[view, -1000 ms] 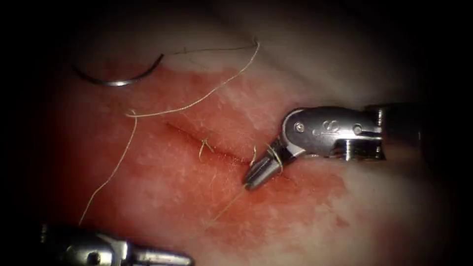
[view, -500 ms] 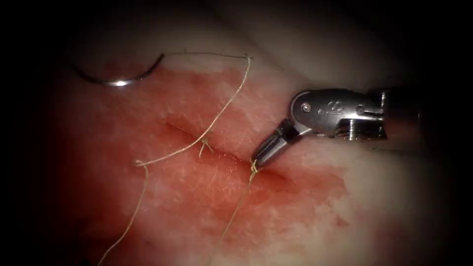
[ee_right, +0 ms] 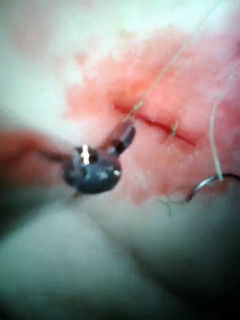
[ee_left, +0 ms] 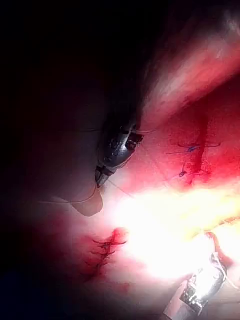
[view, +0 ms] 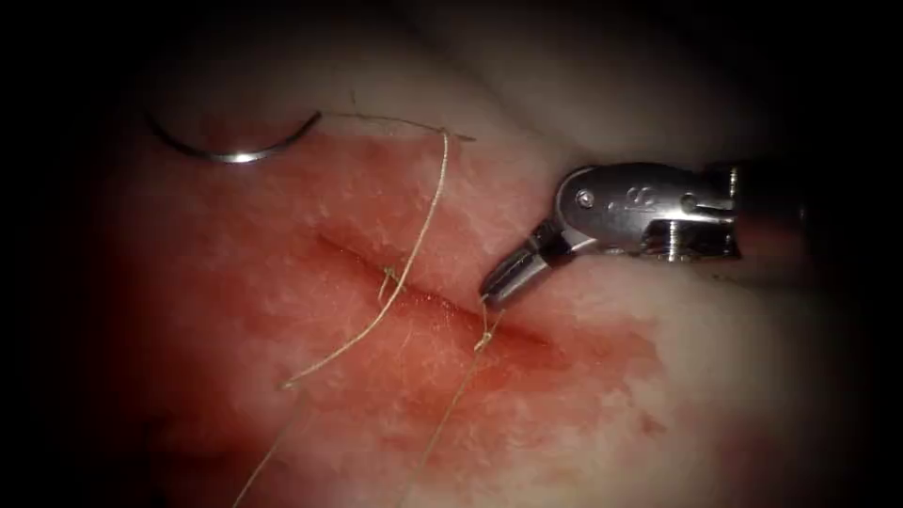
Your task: Wound Closure
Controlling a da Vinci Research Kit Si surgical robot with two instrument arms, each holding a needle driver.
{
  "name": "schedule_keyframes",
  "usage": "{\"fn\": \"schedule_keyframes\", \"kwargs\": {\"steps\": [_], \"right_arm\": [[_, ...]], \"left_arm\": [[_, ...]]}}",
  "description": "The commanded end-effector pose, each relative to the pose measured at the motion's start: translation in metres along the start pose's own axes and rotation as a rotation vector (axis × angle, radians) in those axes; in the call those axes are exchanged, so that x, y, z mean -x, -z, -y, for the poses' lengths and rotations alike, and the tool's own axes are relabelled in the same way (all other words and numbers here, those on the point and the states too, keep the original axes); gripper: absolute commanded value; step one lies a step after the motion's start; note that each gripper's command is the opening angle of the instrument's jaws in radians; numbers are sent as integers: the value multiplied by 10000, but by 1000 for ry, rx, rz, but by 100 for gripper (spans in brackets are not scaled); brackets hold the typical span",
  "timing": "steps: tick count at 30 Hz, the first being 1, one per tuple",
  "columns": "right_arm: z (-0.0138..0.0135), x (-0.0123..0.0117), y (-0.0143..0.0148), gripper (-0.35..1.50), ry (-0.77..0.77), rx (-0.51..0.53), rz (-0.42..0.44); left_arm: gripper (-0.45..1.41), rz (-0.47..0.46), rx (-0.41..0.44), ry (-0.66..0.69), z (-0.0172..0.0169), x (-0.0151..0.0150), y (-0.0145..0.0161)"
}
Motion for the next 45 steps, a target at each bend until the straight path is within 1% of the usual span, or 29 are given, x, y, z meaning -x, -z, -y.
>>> {"fn": "schedule_keyframes", "kwargs": {"steps": [1, 6, 10, 13, 20, 22, 27, 32, 34, 35, 36, 37, 38, 39, 40, 41, 43, 44, 45], "right_arm": [[-13, 2, -3, -35, 0, 17, 10], [-22, 6, 9, -35, -34, 75, 19], [-21, 9, 12, -35, -53, 118, 22], [-19, 10, 11, -35, -53, 128, 24], [-21, 12, 13, -35, -37, 179, 42], [-23, 16, 13, -35, -39, 202, 50], [-22, 22, 8, -35, -36, 208, 57], [-14, 21, 1, -35, -35, 190, 59], [-11, 19, 0, -35, -36, 202, 51], [-7, 17, 0, -35, -38, 239, 38], [-7, 17, 0, -35, -38, 239, 38], [-6, 15, 1, -5, -41, 270, 31], [-4, 13, 3, 41, -49, 304, 22], [1, 6, 16, 108, -92, 394, -9], [1, 6, 16, 108, -92, 394, -9], [4, 3, 23, 123, -110, 428, -18], [11, 0, 34, 135, -137, 471, -32], [22, -3, 48, 138, -164, 500, -51], [27, -4, 55, 138, -176, 516, -64]], "left_arm": [[-35, 1, 1, 5, -6, 6, -8], [-35, 1, 0, 6, -2, 7, -14], [-35, 1, -2, 4, 0, 10, -14], [-35, 1, -3, 3, -2, 10, -14], [-35, 2, 2, 4, -22, 7, -6], [-35, 4, 8, 7, -33, 3, 1], [-35, 10, 14, 10, -40, 3, 8], [-35, 9, 15, 15, -36, -3, 6], [-35, 8, 17, 23, -30, -11, 5], [-35, 6, 19, 33, -22, -20, 4], [-35, 6, 19, 33, -22, -20, 4], [-35, 6, 16, 40, -16, -28, 3], [-35, 9, 12, 34, -10, -33, 2], [-35, 1, 3, 18, 7, -50, 0], [-35, 1, 3, 18, 7, -50, 0], [-35, -2, -1, 13, 14, -56, -1], [-35, -8, -7, 6, 24, -64, -2], [-35, -10, -15, -1, 36, -71, -3], [-35, -9, -22, -12, 43, -76, -3]]}}
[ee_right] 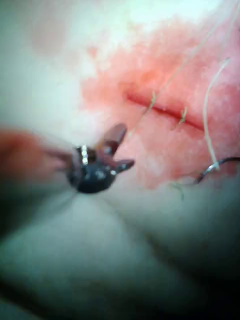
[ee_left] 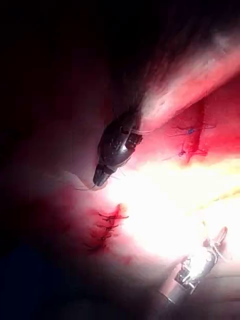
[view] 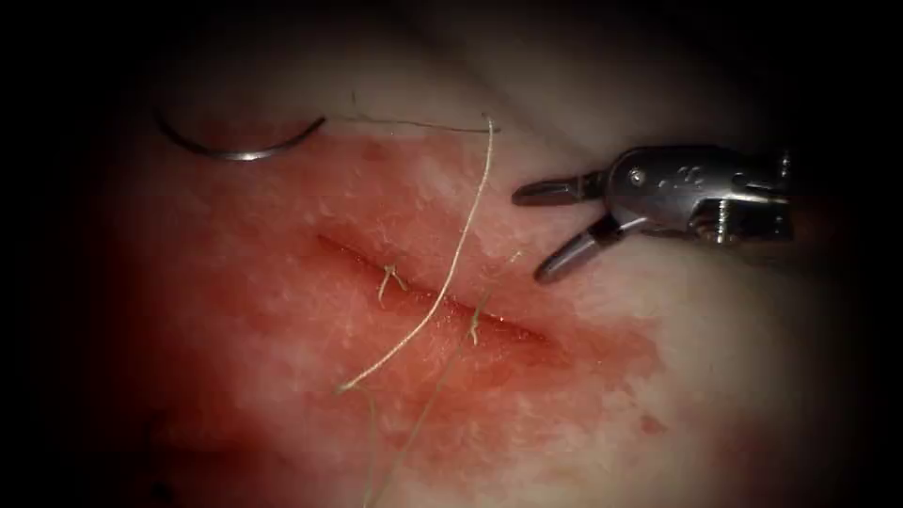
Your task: Wound Closure
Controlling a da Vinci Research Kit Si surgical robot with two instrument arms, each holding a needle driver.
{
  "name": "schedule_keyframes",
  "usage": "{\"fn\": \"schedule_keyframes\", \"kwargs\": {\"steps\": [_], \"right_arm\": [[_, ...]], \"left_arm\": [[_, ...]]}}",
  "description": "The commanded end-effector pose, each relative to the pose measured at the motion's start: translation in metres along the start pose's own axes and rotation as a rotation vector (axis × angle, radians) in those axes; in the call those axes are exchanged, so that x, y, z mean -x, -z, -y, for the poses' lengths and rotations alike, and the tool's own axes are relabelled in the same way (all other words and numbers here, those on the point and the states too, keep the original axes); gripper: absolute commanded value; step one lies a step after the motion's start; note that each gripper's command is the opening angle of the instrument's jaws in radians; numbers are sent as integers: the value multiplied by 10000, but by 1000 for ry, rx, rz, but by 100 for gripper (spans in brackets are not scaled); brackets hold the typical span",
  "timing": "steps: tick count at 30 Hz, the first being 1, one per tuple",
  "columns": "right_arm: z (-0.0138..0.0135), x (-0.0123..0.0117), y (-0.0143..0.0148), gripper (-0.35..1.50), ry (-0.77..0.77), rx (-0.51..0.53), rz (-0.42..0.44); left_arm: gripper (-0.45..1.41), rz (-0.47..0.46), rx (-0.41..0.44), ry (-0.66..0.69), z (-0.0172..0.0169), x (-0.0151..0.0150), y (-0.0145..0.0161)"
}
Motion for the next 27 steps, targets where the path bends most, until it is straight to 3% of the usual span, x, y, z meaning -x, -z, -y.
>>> {"fn": "schedule_keyframes", "kwargs": {"steps": [1, 3, 6, 7, 14, 17, 20, 22, 23, 25, 26, 27], "right_arm": [[-1, 1, 2, 138, -8, 9, -7], [11, -5, 40, 145, -66, 96, -40], [34, -7, 59, 140, -106, 119, -89], [53, -7, 61, 121, -120, 83, -115], [96, -21, 37, 113, -166, 146, -181], [99, -30, 25, 111, -179, 178, -199], [92, -37, 18, 96, -189, 207, -199], [87, -36, 20, 87, -157, 219, -152], [82, -33, 24, 79, -121, 246, -82], [79, -31, 27, 76, -113, 256, -62], [73, -29, 32, 59, -116, 273, -49], [73, -29, 32, 59, -116, 273, -49]], "left_arm": [[-35, 2, 0, 1, -6, 6, -5], [-35, -3, -23, -19, 17, -8, -8], [-35, 0, -47, -52, 42, -18, -14], [-35, -1, -63, -64, 58, -22, -18], [-35, 4, -120, -94, 118, -33, -22], [-35, 10, -132, -103, 134, -33, -24], [-35, 16, -143, -118, 145, -28, -26], [-35, 15, -146, -118, 148, -25, -24], [-35, 17, -148, -118, 150, -22, -21], [-35, 18, -150, -118, 151, -21, -19], [-35, 24, -153, -123, 153, -20, -19], [-35, 24, -153, -123, 153, -20, -19]]}}
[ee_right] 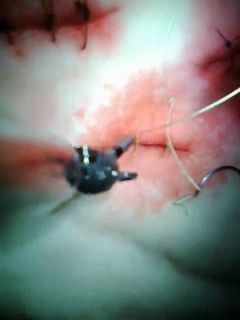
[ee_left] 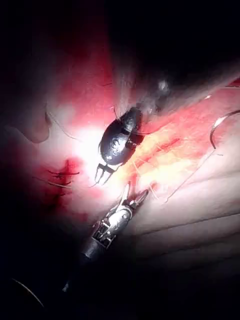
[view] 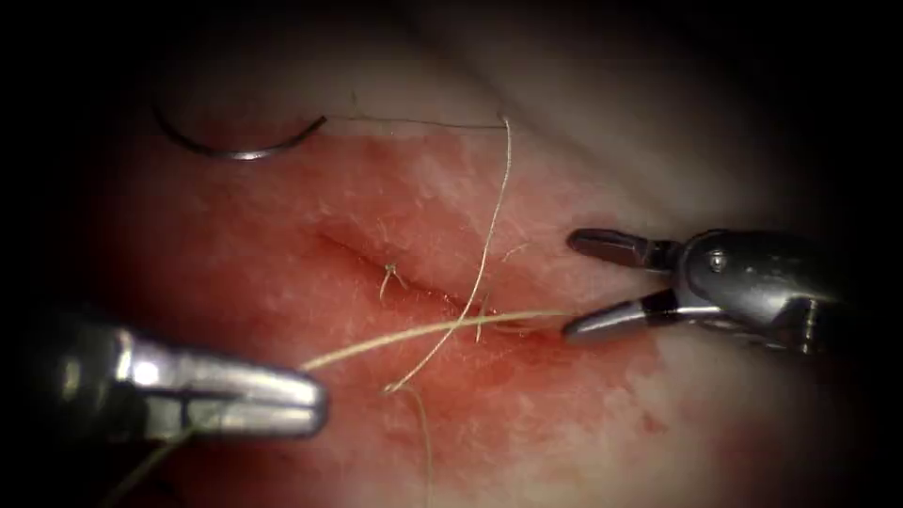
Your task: Wound Closure
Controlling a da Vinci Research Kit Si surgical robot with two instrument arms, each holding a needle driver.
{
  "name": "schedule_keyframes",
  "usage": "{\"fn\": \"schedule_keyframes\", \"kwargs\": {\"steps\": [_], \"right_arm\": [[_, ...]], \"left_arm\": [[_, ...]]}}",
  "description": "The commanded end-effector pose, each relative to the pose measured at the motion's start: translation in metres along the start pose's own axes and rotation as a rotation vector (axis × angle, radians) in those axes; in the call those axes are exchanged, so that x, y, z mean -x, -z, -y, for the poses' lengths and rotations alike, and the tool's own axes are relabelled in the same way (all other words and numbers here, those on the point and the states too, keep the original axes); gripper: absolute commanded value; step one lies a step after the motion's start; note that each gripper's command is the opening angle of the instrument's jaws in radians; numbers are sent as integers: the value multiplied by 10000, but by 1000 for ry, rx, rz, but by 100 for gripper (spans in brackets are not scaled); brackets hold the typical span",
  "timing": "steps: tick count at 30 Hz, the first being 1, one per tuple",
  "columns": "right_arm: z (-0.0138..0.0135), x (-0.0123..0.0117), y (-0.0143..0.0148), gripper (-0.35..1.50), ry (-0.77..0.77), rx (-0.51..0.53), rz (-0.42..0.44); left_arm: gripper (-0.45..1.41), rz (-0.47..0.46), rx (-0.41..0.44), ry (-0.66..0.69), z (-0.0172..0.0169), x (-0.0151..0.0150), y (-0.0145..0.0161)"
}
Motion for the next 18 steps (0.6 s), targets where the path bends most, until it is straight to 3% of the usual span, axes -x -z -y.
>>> {"fn": "schedule_keyframes", "kwargs": {"steps": [1, 2, 9, 13, 18], "right_arm": [[-14, 2, -3, -7, 16, 26, 3], [-19, 1, -3, -35, 12, 47, -16], [-25, 2, -13, -35, -12, 90, -70], [-3, 26, -24, -35, 11, 70, -101], [2, 26, -20, -35, 11, 55, -128]], "left_arm": [[-35, 7, -5, 1, -1, 5, -10], [-35, 15, -9, 2, 1, 5, -17], [-35, 26, 3, 4, 10, 4, -50], [-35, 51, -11, 0, 30, 21, -83], [-35, 65, -19, -9, 39, 37, -100]]}}
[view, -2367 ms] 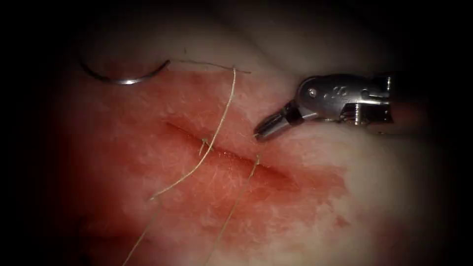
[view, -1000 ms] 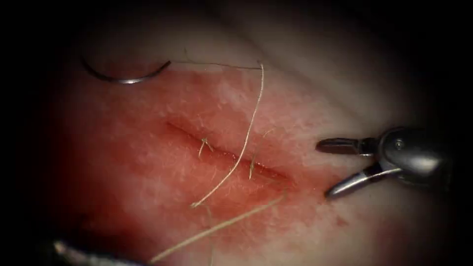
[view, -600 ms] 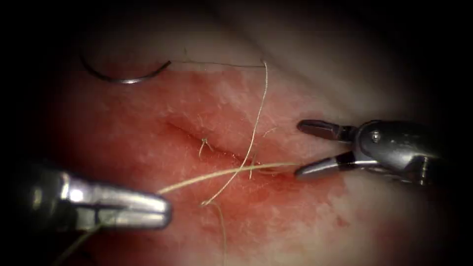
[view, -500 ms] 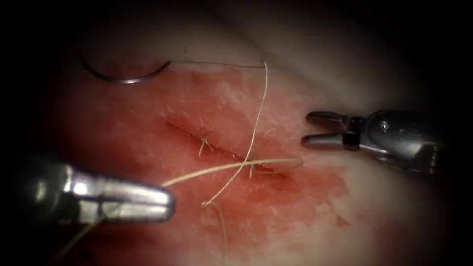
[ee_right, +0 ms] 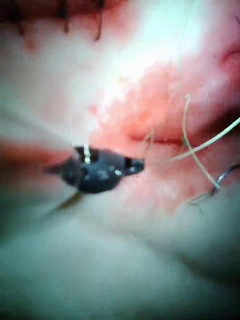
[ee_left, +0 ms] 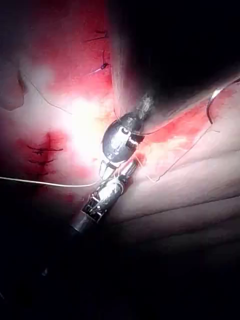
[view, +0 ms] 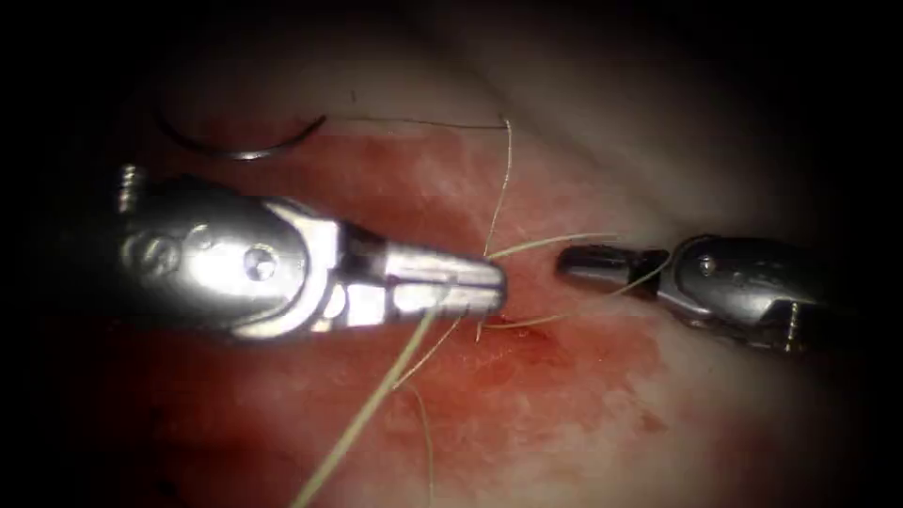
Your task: Wound Closure
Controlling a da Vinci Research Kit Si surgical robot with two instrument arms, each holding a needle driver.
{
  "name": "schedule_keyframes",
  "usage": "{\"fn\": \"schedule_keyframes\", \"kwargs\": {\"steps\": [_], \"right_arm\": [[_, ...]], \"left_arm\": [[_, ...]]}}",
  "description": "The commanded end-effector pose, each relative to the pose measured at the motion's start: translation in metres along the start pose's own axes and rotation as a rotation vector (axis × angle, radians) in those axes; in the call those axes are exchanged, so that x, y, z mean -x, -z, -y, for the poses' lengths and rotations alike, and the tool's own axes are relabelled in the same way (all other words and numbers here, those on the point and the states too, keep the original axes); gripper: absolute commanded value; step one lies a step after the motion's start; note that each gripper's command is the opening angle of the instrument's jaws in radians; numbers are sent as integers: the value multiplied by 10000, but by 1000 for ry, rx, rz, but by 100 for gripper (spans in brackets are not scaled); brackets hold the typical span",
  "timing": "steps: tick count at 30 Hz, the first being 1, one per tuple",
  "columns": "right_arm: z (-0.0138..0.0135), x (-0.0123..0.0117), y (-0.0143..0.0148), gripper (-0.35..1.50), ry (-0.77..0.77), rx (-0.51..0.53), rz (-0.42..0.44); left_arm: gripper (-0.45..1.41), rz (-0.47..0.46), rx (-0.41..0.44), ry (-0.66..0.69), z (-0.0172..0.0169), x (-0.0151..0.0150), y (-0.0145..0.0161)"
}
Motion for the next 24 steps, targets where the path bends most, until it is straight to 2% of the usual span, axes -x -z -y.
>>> {"fn": "schedule_keyframes", "kwargs": {"steps": [1, 5, 8, 13, 24], "right_arm": [[7, 1, -3, -35, -3, -15, -28], [10, 1, 1, -35, 2, -16, -48], [12, -1, 6, -35, 0, -16, -65], [9, -5, 12, -35, -7, -16, -96], [12, -25, 17, -35, -30, 8, -158]], "left_arm": [[-35, 19, 2, -11, 3, 19, -23], [-35, 39, -3, -31, 9, 37, -40], [-35, 73, -7, -34, 13, 62, -57], [-35, 98, -5, -29, 13, 83, -64], [-35, 135, -6, -38, 8, 90, -75]]}}
